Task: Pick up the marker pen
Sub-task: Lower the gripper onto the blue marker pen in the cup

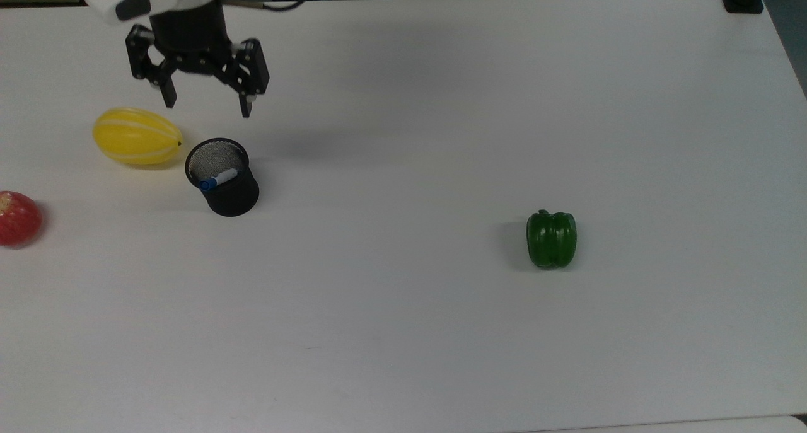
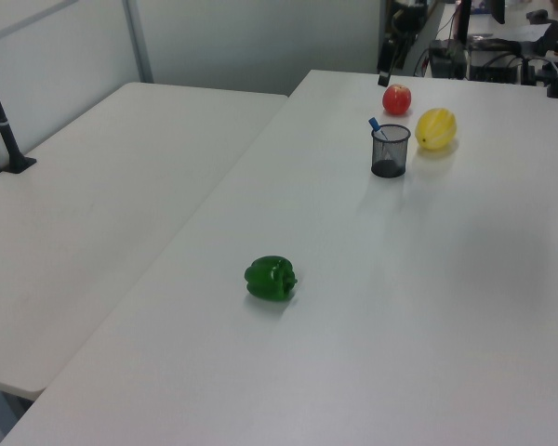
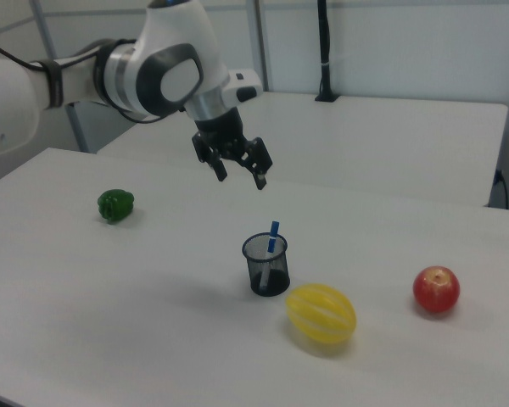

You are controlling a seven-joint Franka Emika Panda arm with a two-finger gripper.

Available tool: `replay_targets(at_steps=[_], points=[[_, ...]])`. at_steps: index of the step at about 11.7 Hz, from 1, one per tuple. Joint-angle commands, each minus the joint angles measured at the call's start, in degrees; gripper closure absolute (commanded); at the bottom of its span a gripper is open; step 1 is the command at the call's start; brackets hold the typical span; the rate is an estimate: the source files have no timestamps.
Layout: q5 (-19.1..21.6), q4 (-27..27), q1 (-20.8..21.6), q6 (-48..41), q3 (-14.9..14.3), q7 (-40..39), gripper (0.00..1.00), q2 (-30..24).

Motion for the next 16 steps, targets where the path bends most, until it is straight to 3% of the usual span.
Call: replay_targets(at_steps=[1,9,12,16], points=[[-1.8,0.8,-0.1,4.4,-0.4,1.4,0.0,4.2],[-4.0,-1.3,-1.9,10.3,-0.4,0.7,0.0,8.5],[-4.0,-1.3,-1.8,12.3,-0.4,0.8,0.12,9.6],[-4.0,-1.9,-1.4,15.1,-0.3,0.9,0.43,10.5]])
